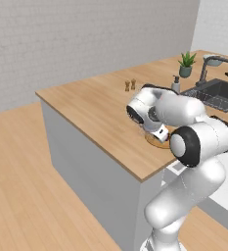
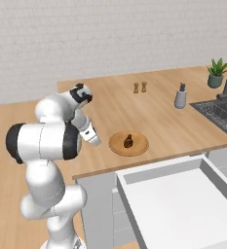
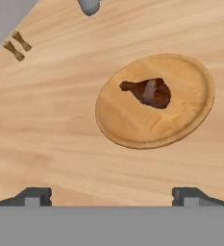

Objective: Pick up the knife from the drawer and place it on the cutting board. Then place the meat from the plate to the cutting board.

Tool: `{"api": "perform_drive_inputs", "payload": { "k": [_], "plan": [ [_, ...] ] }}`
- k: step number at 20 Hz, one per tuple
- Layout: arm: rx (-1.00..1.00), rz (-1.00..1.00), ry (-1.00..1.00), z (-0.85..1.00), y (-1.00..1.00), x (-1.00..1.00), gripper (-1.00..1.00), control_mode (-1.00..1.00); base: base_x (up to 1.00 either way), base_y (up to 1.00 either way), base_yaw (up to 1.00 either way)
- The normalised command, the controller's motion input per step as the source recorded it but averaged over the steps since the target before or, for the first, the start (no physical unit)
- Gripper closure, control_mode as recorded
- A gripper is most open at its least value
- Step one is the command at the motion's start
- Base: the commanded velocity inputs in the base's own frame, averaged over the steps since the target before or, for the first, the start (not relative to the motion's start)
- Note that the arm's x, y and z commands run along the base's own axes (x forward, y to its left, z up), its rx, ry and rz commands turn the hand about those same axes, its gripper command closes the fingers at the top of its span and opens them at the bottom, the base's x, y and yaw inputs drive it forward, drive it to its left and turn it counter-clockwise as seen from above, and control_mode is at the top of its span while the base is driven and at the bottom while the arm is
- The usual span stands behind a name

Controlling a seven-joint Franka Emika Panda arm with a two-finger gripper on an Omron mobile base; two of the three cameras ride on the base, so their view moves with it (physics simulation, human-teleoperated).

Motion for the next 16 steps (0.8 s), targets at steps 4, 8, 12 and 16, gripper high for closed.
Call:
{"api": "perform_drive_inputs", "payload": {
  "k": [4,8,12,16],
  "plan": [
    [0.03,-0.25,0.38,0.32,-1.0,0.43,-1.0,-1.0,0.0,0.0,0.0],
    [0.04,-0.1,0.27,0.36,-0.93,0.41,-1.0,-1.0,0.0,0.0,0.0],
    [-0.02,0.09,0.1,0.31,-0.58,0.21,-1.0,-1.0,0.0,0.0,0.0],
    [-0.11,0.36,0.03,0.13,-0.31,0.01,-1.0,-1.0,0.0,0.0,0.0]
  ]
}}
